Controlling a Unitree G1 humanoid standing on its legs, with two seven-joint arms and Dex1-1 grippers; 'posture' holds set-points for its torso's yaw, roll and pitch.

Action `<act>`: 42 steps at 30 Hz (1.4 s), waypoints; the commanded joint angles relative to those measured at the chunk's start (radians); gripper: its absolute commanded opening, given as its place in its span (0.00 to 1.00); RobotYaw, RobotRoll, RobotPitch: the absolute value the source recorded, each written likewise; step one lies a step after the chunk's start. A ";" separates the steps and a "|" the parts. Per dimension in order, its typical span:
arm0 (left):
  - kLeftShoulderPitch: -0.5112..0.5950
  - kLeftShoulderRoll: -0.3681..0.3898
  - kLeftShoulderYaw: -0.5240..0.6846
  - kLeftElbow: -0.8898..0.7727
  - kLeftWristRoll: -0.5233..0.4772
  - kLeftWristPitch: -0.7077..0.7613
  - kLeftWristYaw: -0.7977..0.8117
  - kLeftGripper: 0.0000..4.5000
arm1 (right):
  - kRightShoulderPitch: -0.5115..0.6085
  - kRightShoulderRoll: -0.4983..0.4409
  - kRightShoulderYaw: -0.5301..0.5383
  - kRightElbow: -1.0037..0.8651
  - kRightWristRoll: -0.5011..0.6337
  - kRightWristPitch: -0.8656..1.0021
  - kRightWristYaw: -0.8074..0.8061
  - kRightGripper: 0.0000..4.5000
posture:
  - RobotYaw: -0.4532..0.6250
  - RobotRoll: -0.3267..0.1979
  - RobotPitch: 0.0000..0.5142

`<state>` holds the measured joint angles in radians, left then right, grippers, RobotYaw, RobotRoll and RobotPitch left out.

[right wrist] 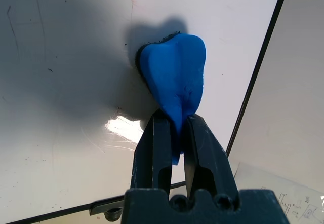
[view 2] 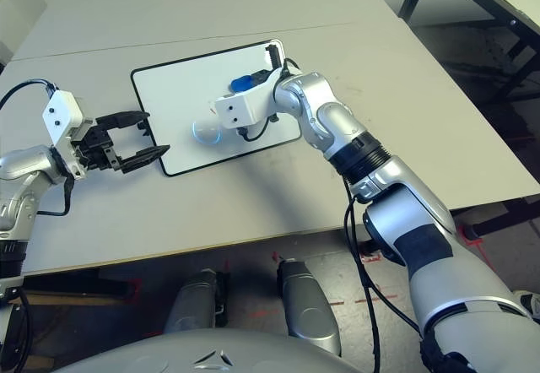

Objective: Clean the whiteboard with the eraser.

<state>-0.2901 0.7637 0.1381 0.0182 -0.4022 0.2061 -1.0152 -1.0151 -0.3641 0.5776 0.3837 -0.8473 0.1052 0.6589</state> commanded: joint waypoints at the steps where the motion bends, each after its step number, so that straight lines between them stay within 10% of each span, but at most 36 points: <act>1: -0.002 0.009 0.000 0.011 0.013 -0.001 -0.005 1.00 | 0.038 0.005 0.028 0.004 -0.011 0.012 0.036 0.03 | 0.35 0.62 0.24; 42: 0.020 0.006 0.009 0.001 0.013 -0.009 0.007 1.00 | 0.065 0.122 0.098 -0.088 -0.018 -0.040 0.114 0.03 | 0.36 0.62 0.23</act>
<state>-0.2765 0.7653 0.1455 0.0189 -0.4017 0.2047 -1.0066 -0.9714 -0.2242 0.6543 0.2779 -0.8502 0.0648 0.7496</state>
